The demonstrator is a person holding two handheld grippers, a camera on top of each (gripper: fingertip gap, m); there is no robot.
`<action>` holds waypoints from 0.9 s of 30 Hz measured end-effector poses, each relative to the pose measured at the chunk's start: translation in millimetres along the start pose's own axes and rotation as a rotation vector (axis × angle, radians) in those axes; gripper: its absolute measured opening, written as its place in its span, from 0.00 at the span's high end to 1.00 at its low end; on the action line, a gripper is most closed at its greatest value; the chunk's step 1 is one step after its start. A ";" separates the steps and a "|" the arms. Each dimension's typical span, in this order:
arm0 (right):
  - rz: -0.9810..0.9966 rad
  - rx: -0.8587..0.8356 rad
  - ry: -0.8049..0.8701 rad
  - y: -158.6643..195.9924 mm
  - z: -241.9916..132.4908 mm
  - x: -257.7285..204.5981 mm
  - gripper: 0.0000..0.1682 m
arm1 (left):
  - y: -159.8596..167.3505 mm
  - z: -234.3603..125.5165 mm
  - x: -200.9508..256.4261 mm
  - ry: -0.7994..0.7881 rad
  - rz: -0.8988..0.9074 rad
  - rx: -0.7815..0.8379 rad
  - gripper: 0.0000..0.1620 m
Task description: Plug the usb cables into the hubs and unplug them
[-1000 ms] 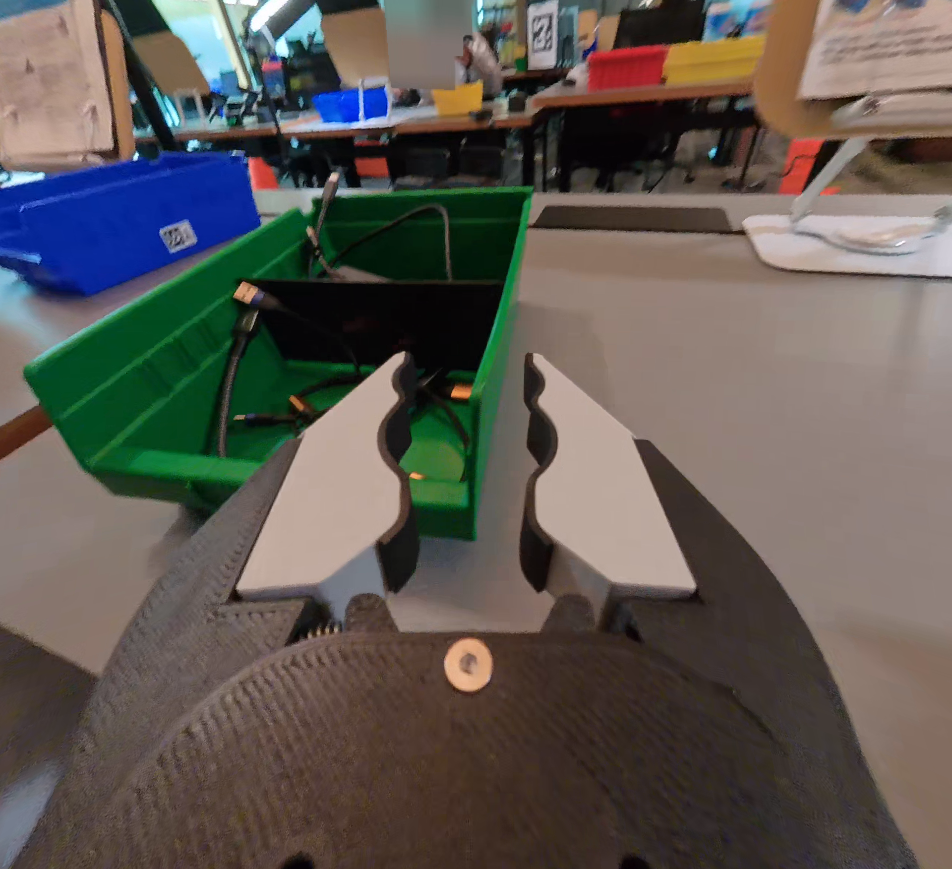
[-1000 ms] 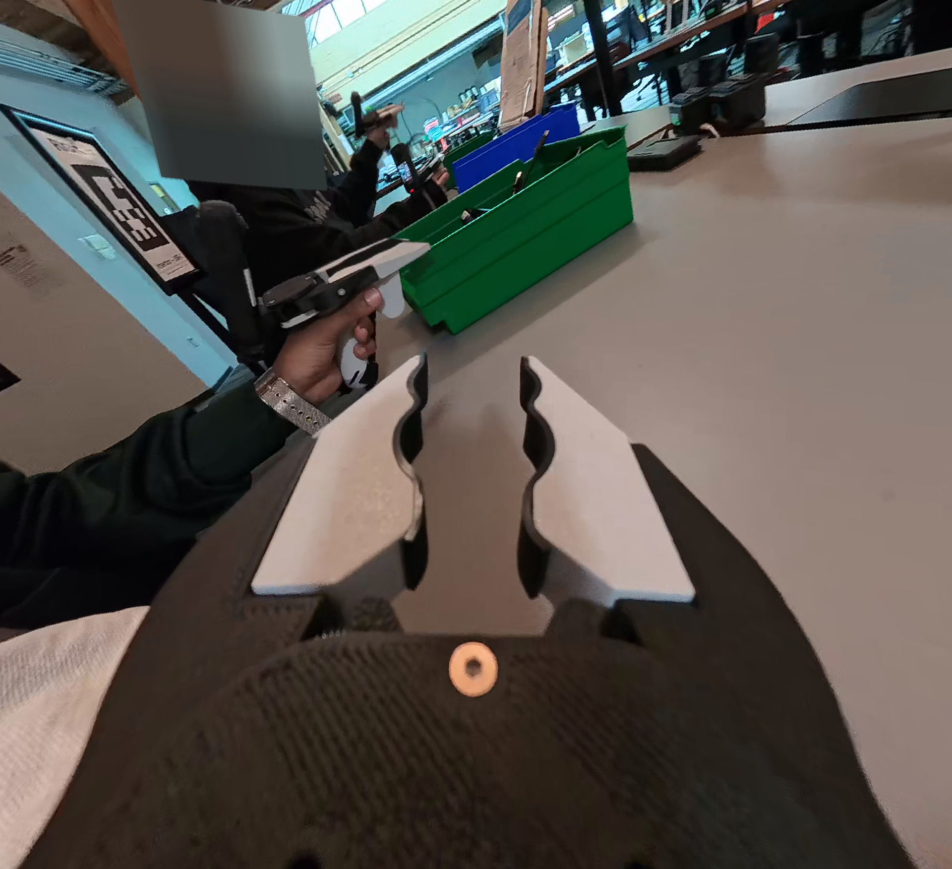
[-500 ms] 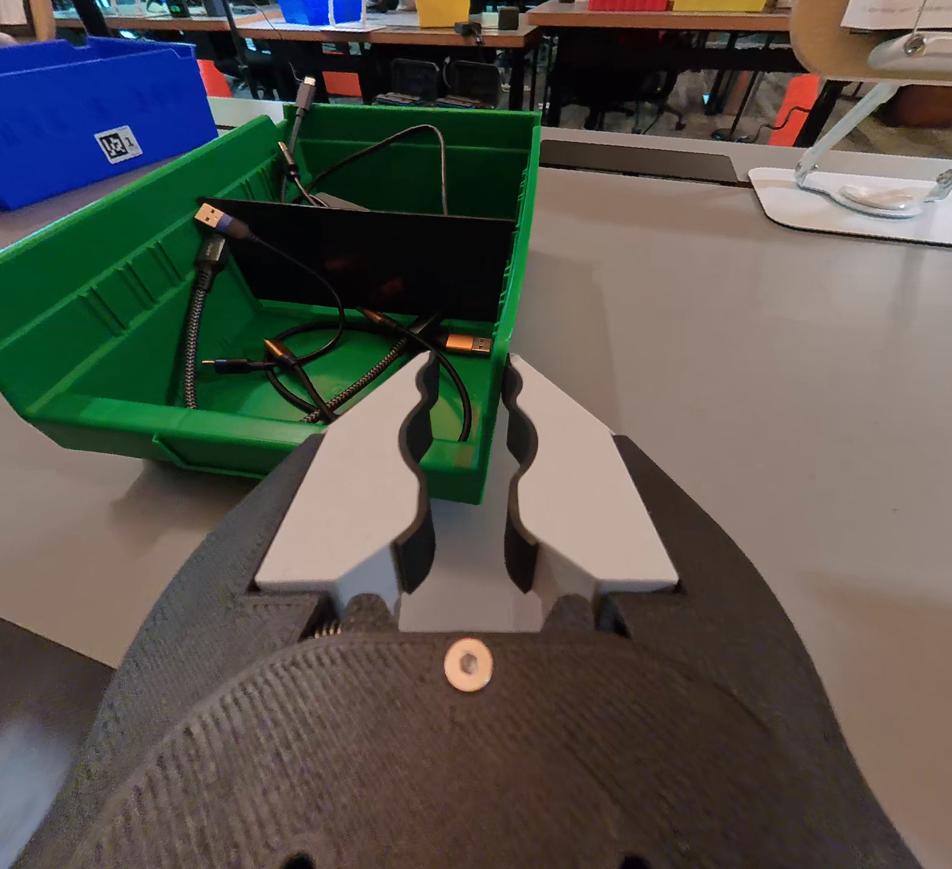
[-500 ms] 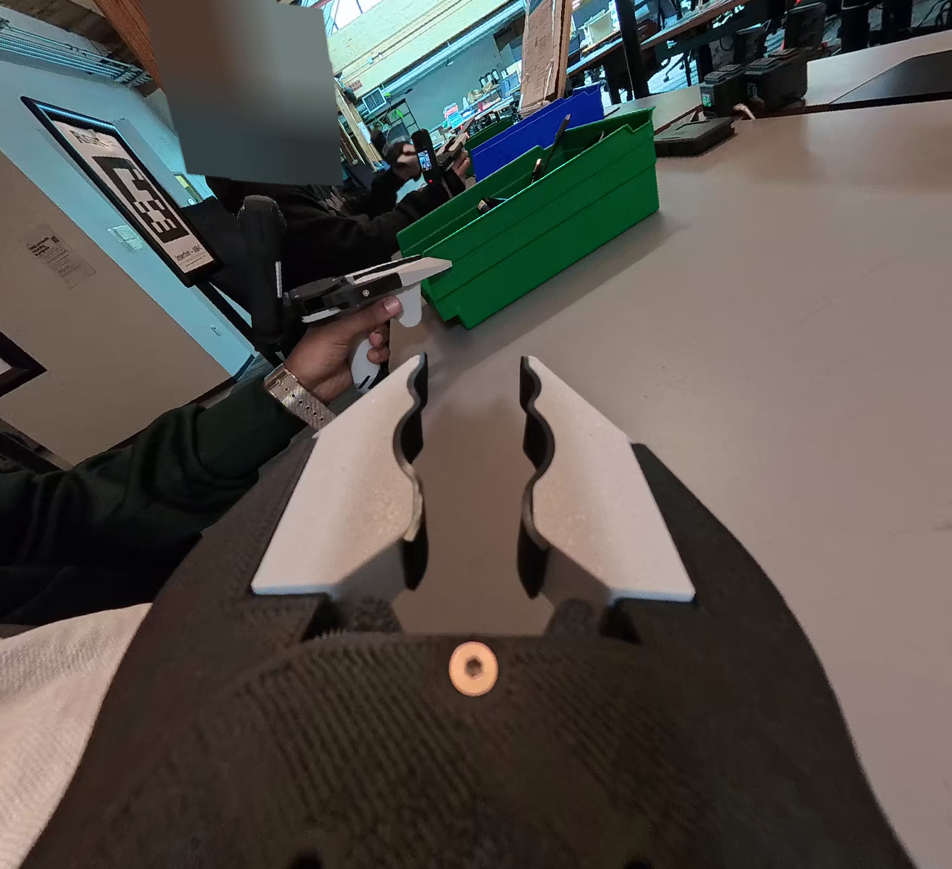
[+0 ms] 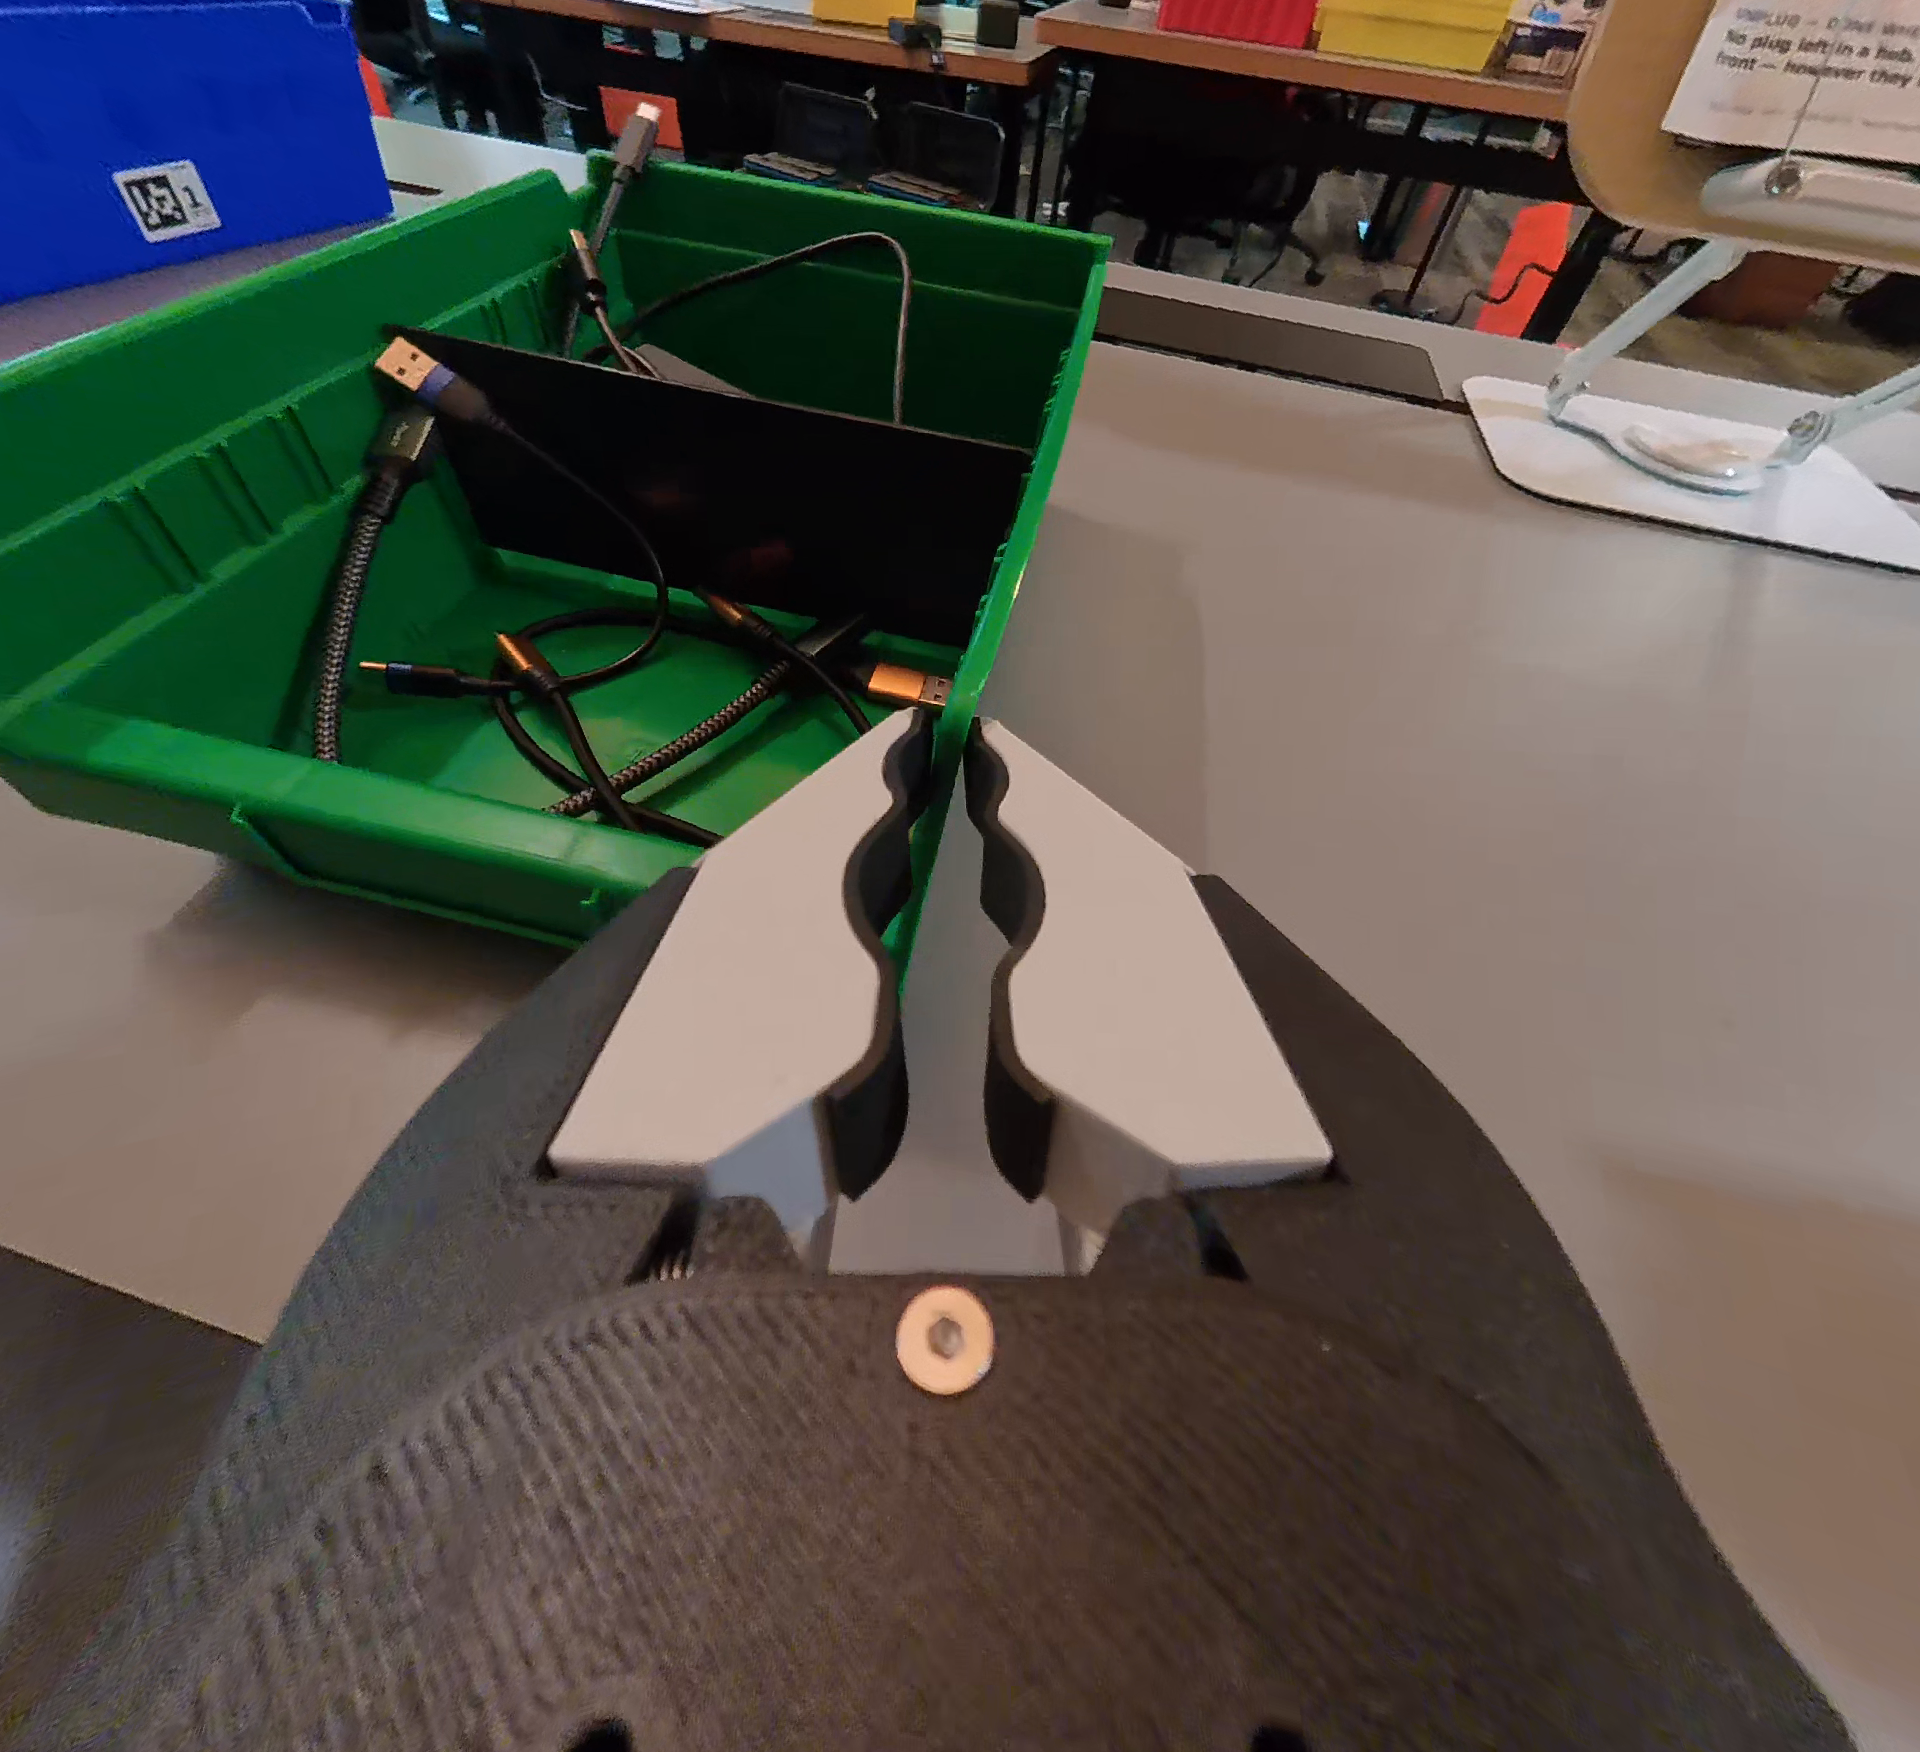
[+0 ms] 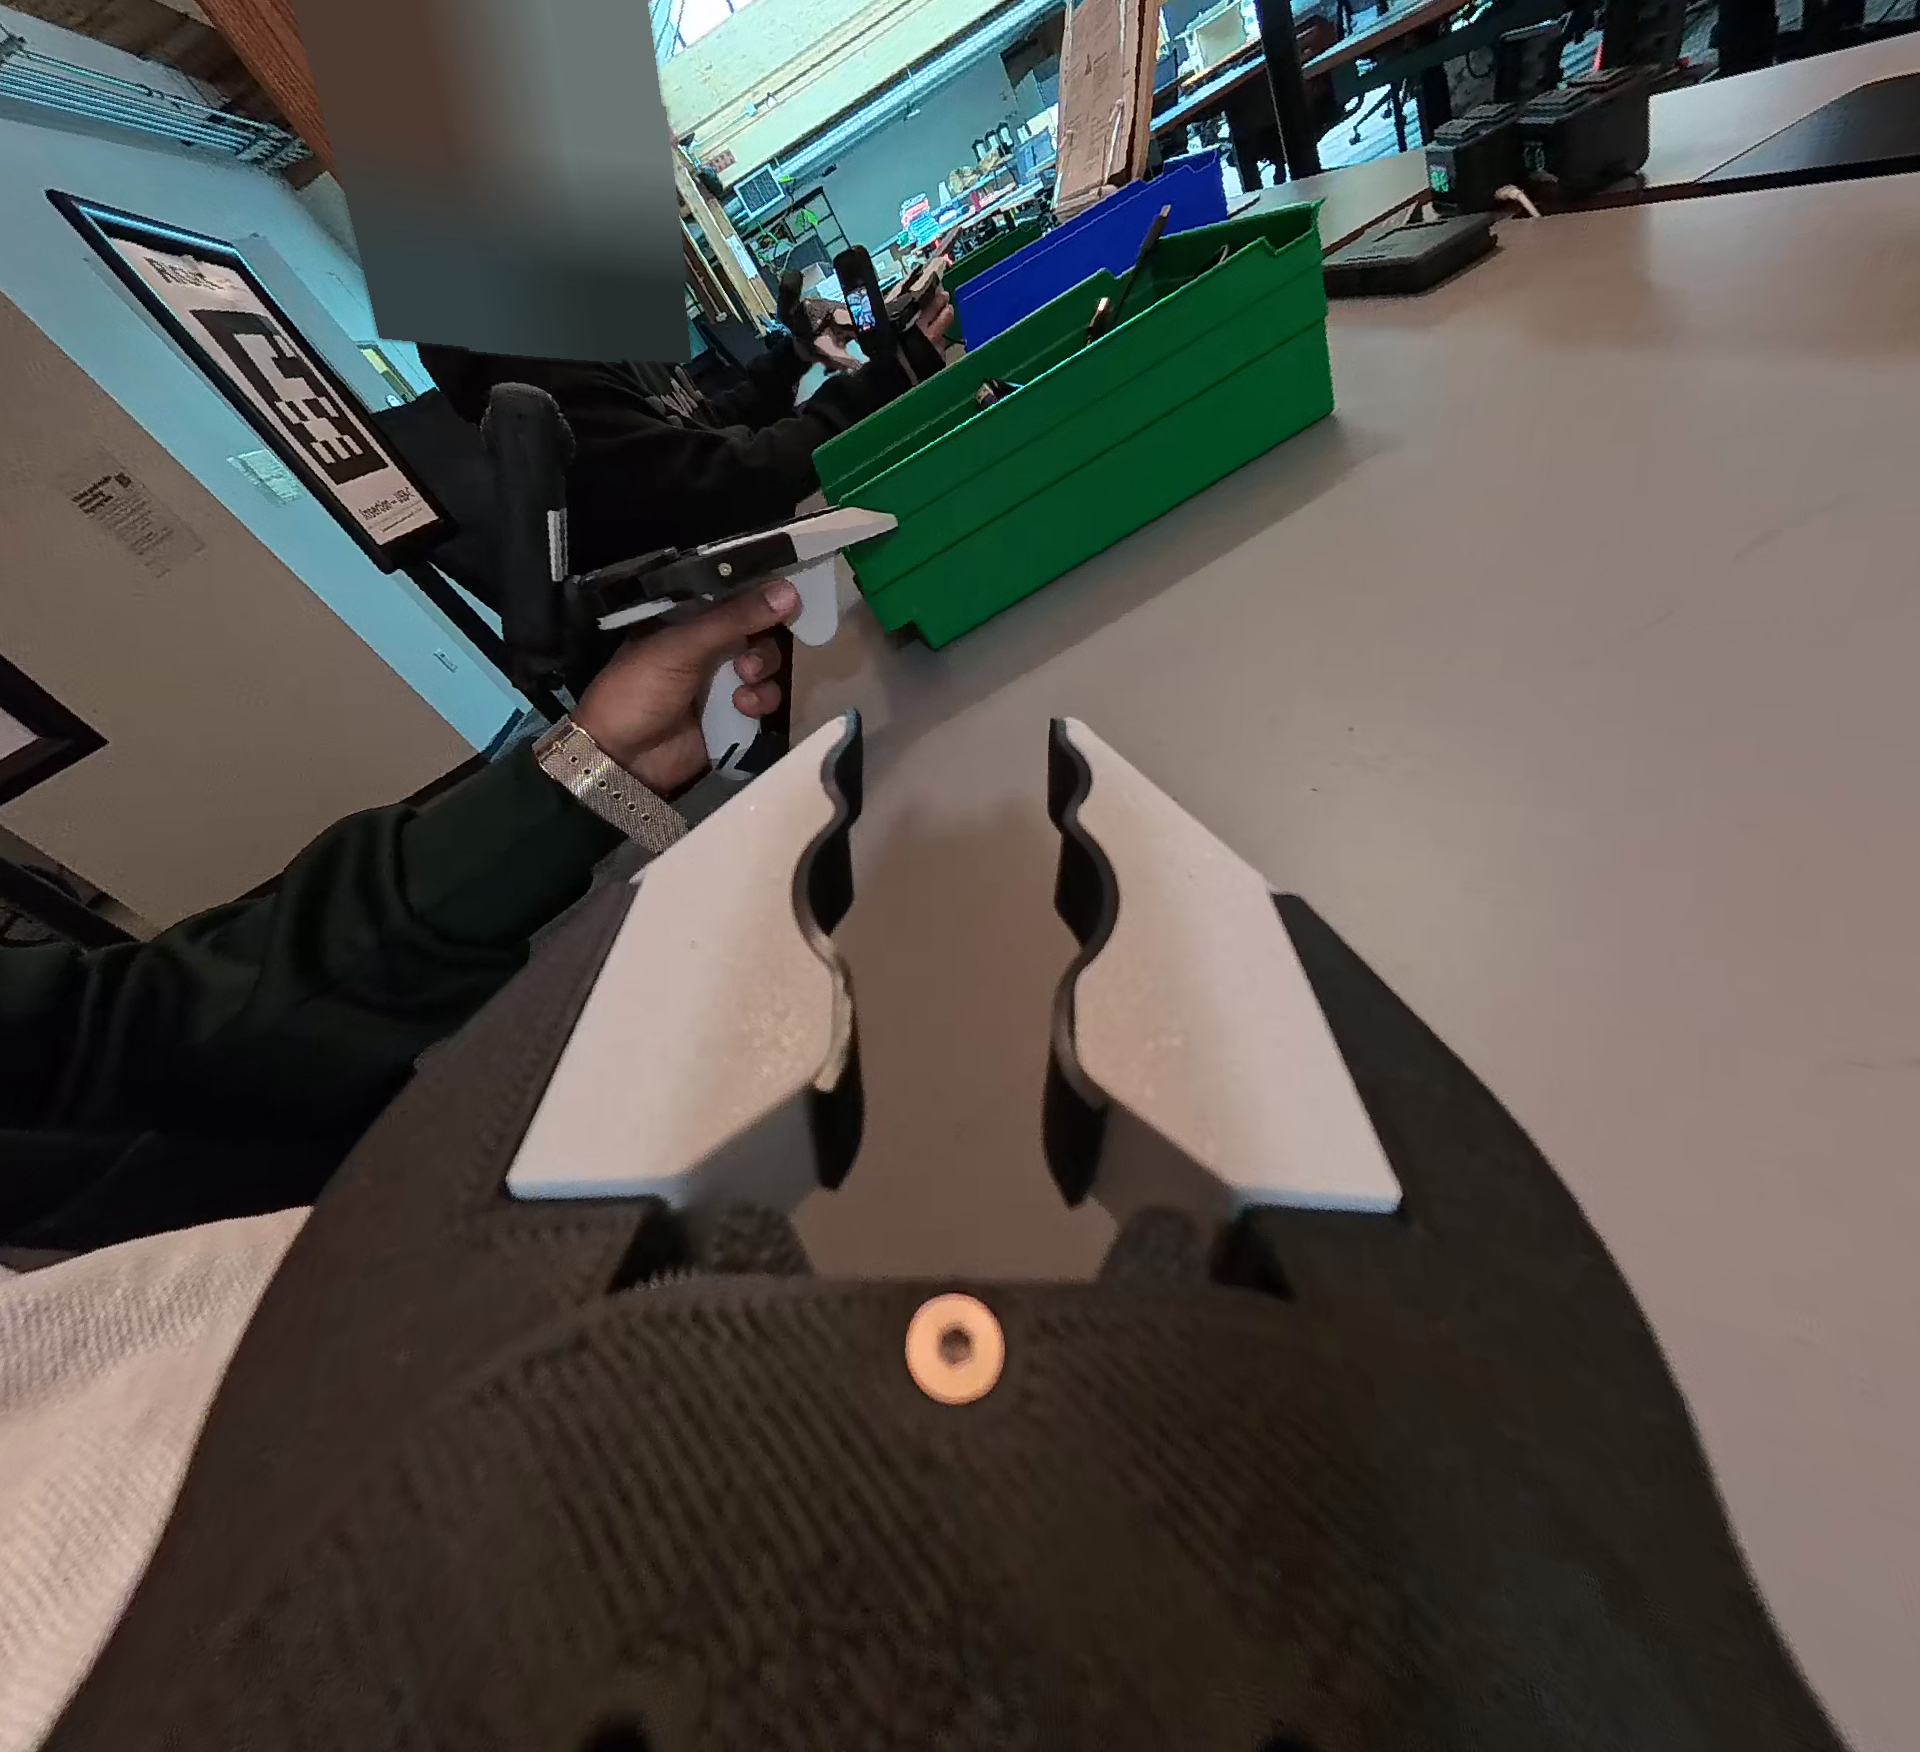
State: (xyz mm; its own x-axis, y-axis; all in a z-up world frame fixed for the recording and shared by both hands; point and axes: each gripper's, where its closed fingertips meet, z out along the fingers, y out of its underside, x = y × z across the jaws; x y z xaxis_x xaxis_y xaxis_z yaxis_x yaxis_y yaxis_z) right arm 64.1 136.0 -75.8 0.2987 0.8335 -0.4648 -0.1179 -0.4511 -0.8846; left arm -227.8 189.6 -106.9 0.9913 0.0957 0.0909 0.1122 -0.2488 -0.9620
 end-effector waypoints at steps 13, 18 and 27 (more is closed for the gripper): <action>0.014 -0.005 0.001 1.3 0.5 1.4 0.79 | 0.6 -8.5 -2.4 -0.080 0.059 -0.017 0.98; 0.016 -0.011 0.003 2.5 0.8 2.4 0.79 | 1.7 -10.3 1.2 -0.083 0.064 -0.018 0.98; -0.139 -0.135 0.077 15.3 25.7 16.7 0.78 | -37.2 -43.7 49.4 0.092 -0.017 0.227 0.92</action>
State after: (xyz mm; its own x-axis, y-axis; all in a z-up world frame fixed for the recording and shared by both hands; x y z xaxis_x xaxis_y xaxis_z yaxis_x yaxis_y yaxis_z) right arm 42.9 151.1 -98.0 0.3751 0.8664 -0.3297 0.0559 -0.3762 -0.9248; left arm -180.0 161.5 -55.4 0.9927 0.0076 0.1204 0.1206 -0.0244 -0.9924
